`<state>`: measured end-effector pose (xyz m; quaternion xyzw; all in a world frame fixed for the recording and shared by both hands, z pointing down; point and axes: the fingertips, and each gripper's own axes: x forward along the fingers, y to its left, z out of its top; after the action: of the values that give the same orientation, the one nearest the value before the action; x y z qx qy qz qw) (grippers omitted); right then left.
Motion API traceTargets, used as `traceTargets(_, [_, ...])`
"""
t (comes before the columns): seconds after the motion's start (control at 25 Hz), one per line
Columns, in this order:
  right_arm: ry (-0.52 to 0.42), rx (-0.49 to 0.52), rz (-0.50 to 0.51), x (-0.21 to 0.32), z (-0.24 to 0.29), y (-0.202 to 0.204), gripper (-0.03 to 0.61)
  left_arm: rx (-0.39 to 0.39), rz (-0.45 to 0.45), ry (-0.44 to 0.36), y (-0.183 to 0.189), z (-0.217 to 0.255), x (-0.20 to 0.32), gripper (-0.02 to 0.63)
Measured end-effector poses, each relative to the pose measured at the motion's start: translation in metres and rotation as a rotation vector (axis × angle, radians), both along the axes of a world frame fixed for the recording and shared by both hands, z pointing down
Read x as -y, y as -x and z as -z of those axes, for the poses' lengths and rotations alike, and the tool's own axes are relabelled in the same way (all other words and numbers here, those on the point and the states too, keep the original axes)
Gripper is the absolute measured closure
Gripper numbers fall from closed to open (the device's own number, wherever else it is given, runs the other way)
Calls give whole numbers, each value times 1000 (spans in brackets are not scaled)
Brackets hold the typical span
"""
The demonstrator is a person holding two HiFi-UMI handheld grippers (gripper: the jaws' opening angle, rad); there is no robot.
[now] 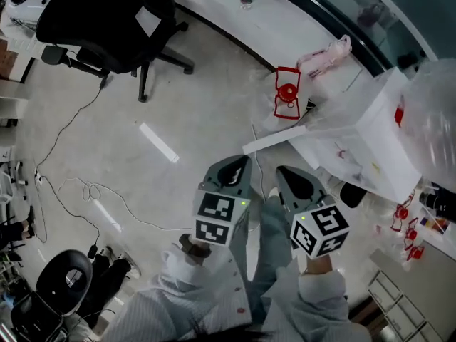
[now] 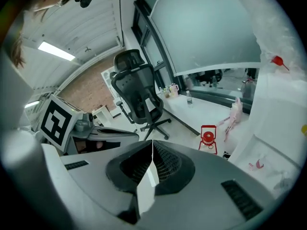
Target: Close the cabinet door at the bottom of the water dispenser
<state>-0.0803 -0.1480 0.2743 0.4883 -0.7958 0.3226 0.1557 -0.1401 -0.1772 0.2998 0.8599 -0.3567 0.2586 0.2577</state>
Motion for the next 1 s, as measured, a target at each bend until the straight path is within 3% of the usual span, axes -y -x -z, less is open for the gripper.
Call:
traceTargets(0.2, [65,11,-46,0,-57,-7,563,7,-40,42,-8,-53,-1,603])
traceTargets(1.0, [201,18,-66,2,-250,-5,563,120,-83,166,-6,-239,-11,603])
